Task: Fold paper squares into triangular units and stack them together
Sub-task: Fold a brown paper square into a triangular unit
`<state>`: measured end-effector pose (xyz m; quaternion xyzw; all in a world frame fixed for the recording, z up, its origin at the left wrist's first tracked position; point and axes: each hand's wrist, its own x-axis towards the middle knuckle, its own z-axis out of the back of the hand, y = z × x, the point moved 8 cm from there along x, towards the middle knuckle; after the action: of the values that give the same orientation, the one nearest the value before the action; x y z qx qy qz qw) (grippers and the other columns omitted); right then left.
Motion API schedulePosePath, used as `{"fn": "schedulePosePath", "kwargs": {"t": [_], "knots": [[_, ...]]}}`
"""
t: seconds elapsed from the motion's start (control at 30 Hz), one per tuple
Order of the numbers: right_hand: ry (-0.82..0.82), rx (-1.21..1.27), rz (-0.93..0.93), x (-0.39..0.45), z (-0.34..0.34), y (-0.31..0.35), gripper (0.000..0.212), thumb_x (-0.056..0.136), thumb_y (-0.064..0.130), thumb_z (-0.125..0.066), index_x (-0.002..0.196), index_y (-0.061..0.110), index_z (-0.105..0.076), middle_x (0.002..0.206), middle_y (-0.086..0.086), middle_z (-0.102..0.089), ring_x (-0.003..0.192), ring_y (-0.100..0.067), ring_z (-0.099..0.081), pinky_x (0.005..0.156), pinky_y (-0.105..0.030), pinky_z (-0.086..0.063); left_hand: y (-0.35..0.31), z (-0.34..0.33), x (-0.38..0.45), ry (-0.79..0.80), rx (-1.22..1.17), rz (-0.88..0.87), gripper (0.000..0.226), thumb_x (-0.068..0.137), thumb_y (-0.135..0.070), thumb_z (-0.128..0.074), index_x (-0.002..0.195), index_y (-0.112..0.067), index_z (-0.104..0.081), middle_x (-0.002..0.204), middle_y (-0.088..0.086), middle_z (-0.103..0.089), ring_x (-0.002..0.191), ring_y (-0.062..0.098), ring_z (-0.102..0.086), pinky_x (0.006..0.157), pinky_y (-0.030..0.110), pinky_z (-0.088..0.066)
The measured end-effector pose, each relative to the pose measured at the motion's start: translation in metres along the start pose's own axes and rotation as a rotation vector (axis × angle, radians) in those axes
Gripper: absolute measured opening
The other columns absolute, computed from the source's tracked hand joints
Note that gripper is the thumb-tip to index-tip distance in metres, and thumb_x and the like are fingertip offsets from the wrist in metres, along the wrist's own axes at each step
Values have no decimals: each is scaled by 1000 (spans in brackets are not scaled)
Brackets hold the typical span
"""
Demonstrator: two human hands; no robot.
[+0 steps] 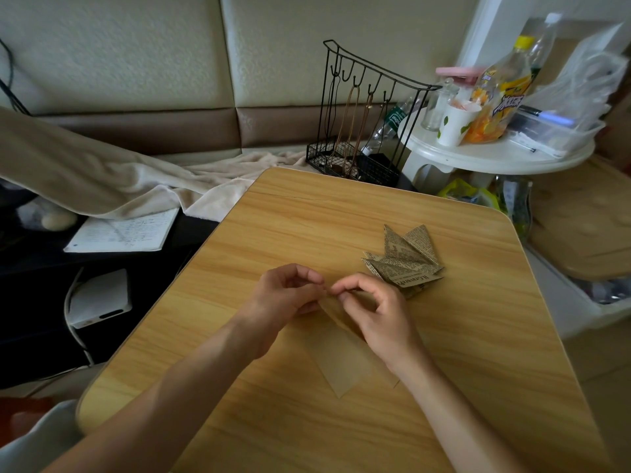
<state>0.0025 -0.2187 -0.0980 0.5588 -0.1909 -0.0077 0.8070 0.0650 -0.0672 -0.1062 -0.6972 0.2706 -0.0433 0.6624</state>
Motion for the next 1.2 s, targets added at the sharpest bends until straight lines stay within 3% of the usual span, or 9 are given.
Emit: {"fn": "schedulePosePath", "kwargs": {"t": [0.07,0.17,0.3,0.53,0.7,0.83,0.93,1.13,1.2], "knots": [[-4,-11,7,0,0,3,17,93,14,-62,93,24,-76,95,8,-74,98,-16,-69,87,-29,-51,0,2,0,-15,25,-11,14,89,3,-72,102,-1,-70,86,8,-72,81,14,-72,74,22,-58],[-42,38,-25,-1,2,3,13,96,25,-63,95,21,-75,87,16,-71,86,-3,-65,76,-19,-46,-3,6,0,-54,86,-57,15,88,4,-73,101,-2,-70,85,10,-72,75,10,-70,68,19,-57],[-48,-46,-57,-1,3,-2,5,95,19,-73,94,24,-75,92,12,-74,95,-10,-68,87,-26,-51,-6,8,-1,-68,133,-88,15,87,0,-76,101,-5,-71,92,16,-73,81,15,-72,74,25,-61],[-45,-143,-70,-1,3,-7,10,93,24,-71,84,27,-71,82,17,-71,83,-2,-67,73,-11,-44,-8,1,-2,-17,168,-105,7,93,3,-67,97,0,-72,87,10,-66,79,14,-67,75,23,-60],[-54,-115,-97,0,4,-11,7,89,36,-67,86,31,-70,85,16,-72,86,-6,-68,77,-20,-49,-13,1,-3,-17,267,-137,22,92,11,-55,94,0,-73,93,17,-72,81,16,-73,86,30,-61],[-41,-86,-116,1,3,-16,8,91,36,-68,86,31,-70,85,13,-73,85,-6,-69,78,-29,-54,-13,1,-4,-9,290,-138,13,91,3,-66,96,-5,-75,94,17,-76,86,20,-75,88,33,-60],[-10,-51,-109,1,1,-16,8,94,31,-69,87,29,-72,87,11,-74,87,-8,-70,78,-25,-52,-12,0,-4,-8,269,-134,8,90,-3,-72,97,-6,-74,93,16,-76,84,20,-74,88,37,-59],[-81,67,-125,-1,6,-7,40,98,56,-48,95,26,-75,94,13,-75,96,-4,-69,85,-25,-50,-13,4,-4,-22,241,-151,15,88,2,-75,100,-6,-71,87,8,-72,78,18,-73,81,30,-62],[-74,68,-125,-2,6,-4,44,94,61,-51,97,24,-74,91,10,-74,90,-7,-68,81,-29,-52,-13,6,-3,-24,228,-144,16,87,2,-76,99,-7,-71,84,6,-71,77,17,-72,79,28,-62]]}}
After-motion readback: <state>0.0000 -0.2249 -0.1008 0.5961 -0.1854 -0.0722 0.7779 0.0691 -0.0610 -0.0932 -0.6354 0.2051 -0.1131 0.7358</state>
